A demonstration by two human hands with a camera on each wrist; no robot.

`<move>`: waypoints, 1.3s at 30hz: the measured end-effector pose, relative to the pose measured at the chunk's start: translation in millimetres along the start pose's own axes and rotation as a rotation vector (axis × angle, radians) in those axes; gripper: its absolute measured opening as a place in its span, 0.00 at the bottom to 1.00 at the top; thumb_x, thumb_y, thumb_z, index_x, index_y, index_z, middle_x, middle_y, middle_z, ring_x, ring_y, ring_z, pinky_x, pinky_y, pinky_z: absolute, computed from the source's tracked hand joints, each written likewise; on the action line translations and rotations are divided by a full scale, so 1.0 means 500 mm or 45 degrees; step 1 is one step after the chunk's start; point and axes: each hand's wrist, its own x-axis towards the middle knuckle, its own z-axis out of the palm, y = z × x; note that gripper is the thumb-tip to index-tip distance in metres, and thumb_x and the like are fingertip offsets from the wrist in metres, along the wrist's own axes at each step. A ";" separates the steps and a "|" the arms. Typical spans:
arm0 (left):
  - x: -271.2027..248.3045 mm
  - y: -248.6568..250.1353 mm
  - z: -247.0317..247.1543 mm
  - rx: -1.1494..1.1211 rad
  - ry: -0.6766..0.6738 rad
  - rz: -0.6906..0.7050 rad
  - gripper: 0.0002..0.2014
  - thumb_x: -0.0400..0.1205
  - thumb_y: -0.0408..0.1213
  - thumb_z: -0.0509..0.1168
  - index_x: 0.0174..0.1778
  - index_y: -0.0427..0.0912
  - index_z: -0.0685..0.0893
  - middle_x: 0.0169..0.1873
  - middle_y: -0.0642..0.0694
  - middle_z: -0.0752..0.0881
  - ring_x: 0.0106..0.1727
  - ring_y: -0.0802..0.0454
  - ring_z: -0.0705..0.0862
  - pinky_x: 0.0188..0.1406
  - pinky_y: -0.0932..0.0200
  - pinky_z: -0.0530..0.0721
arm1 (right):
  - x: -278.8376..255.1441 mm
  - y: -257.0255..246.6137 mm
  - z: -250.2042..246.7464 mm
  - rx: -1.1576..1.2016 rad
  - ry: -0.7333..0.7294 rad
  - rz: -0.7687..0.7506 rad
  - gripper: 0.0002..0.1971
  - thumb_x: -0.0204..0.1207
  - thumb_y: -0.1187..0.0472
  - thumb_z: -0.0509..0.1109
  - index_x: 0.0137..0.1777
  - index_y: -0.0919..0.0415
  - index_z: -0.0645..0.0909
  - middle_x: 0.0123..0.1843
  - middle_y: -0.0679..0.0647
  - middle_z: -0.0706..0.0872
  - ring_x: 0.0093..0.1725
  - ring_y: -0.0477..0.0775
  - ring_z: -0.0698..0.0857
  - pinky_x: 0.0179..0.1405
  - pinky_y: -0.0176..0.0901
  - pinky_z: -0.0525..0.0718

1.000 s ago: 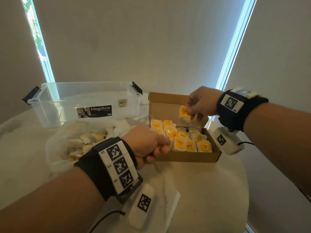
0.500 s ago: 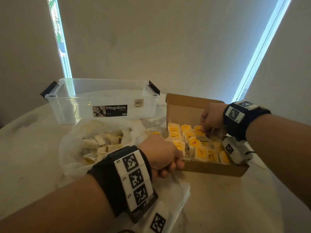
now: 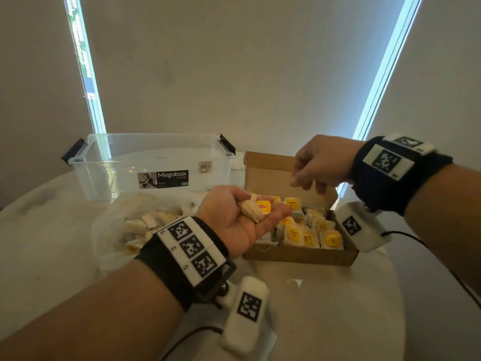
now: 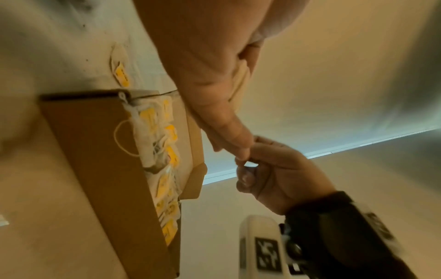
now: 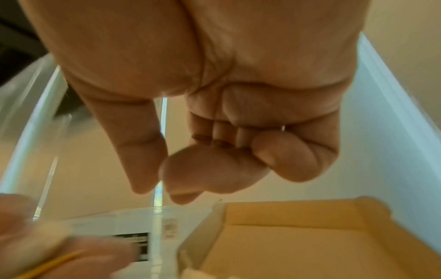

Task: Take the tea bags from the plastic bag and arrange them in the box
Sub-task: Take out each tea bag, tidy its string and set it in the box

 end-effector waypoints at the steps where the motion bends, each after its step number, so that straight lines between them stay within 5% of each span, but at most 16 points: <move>1: -0.001 -0.004 0.004 -0.017 -0.018 0.016 0.20 0.86 0.33 0.51 0.64 0.20 0.77 0.58 0.18 0.84 0.52 0.27 0.88 0.50 0.40 0.88 | -0.019 -0.010 0.007 0.048 -0.033 -0.036 0.06 0.74 0.54 0.80 0.43 0.55 0.89 0.33 0.48 0.92 0.28 0.46 0.89 0.41 0.47 0.87; 5: -0.002 -0.025 0.013 -0.041 -0.102 0.025 0.21 0.82 0.29 0.50 0.69 0.22 0.73 0.66 0.21 0.80 0.62 0.26 0.85 0.62 0.39 0.84 | -0.056 -0.034 0.037 0.062 -0.045 -0.136 0.08 0.76 0.51 0.79 0.46 0.55 0.89 0.35 0.46 0.92 0.29 0.43 0.89 0.41 0.40 0.87; 8: -0.003 -0.037 0.018 -0.009 -0.178 0.006 0.27 0.75 0.27 0.51 0.71 0.23 0.70 0.67 0.20 0.79 0.65 0.27 0.84 0.70 0.39 0.80 | -0.064 -0.034 0.055 0.009 -0.024 -0.176 0.09 0.75 0.47 0.79 0.50 0.50 0.88 0.42 0.45 0.92 0.37 0.44 0.90 0.50 0.43 0.90; 11: 0.000 -0.042 0.017 0.033 -0.199 0.008 0.30 0.72 0.26 0.52 0.74 0.24 0.68 0.64 0.20 0.81 0.63 0.27 0.85 0.67 0.37 0.83 | -0.073 -0.025 0.059 -0.071 -0.031 -0.224 0.07 0.73 0.47 0.79 0.48 0.45 0.90 0.41 0.42 0.91 0.42 0.42 0.89 0.57 0.47 0.89; 15: 0.002 -0.043 0.016 0.107 -0.159 0.009 0.24 0.78 0.30 0.53 0.71 0.26 0.72 0.64 0.20 0.82 0.62 0.25 0.86 0.62 0.35 0.85 | -0.081 -0.007 0.048 -0.032 0.018 -0.198 0.07 0.74 0.51 0.80 0.42 0.53 0.87 0.35 0.46 0.92 0.36 0.43 0.91 0.47 0.44 0.89; 19: 0.000 -0.043 0.011 0.205 -0.014 -0.004 0.20 0.82 0.40 0.58 0.64 0.27 0.77 0.49 0.23 0.88 0.49 0.28 0.90 0.51 0.39 0.88 | -0.097 -0.004 0.012 0.241 0.114 -0.185 0.08 0.76 0.58 0.79 0.45 0.61 0.85 0.35 0.49 0.93 0.33 0.45 0.92 0.36 0.37 0.85; 22: -0.002 -0.043 0.004 0.206 0.024 -0.004 0.24 0.82 0.47 0.60 0.63 0.29 0.79 0.52 0.27 0.87 0.52 0.31 0.88 0.48 0.41 0.87 | -0.112 -0.016 -0.022 0.418 0.165 -0.239 0.07 0.76 0.61 0.79 0.44 0.62 0.83 0.36 0.52 0.94 0.34 0.50 0.93 0.36 0.41 0.85; 27: -0.005 -0.042 0.002 0.194 -0.040 -0.022 0.21 0.80 0.36 0.57 0.65 0.28 0.79 0.54 0.27 0.88 0.52 0.33 0.89 0.48 0.44 0.86 | -0.119 -0.025 -0.046 0.616 0.259 -0.333 0.06 0.76 0.64 0.78 0.46 0.65 0.84 0.37 0.57 0.93 0.32 0.53 0.91 0.37 0.46 0.86; 32: -0.008 -0.039 0.000 0.324 -0.154 -0.023 0.20 0.83 0.27 0.51 0.69 0.30 0.78 0.60 0.30 0.88 0.55 0.35 0.90 0.50 0.47 0.89 | -0.120 -0.018 -0.030 0.612 -0.074 -0.380 0.04 0.75 0.66 0.77 0.48 0.64 0.86 0.39 0.59 0.92 0.31 0.53 0.88 0.41 0.49 0.86; 35: -0.013 -0.040 -0.001 0.406 -0.269 0.015 0.22 0.83 0.23 0.51 0.73 0.33 0.75 0.63 0.31 0.87 0.59 0.35 0.89 0.47 0.48 0.90 | -0.121 -0.016 -0.014 0.470 -0.231 -0.398 0.10 0.66 0.56 0.80 0.45 0.60 0.89 0.38 0.57 0.92 0.33 0.51 0.87 0.43 0.49 0.86; 39: -0.014 -0.044 0.001 0.332 -0.411 0.010 0.26 0.79 0.24 0.49 0.74 0.33 0.74 0.66 0.30 0.84 0.64 0.31 0.86 0.51 0.46 0.90 | -0.115 -0.029 0.013 0.292 -0.244 -0.366 0.08 0.64 0.53 0.85 0.40 0.54 0.92 0.39 0.54 0.93 0.38 0.49 0.88 0.52 0.49 0.87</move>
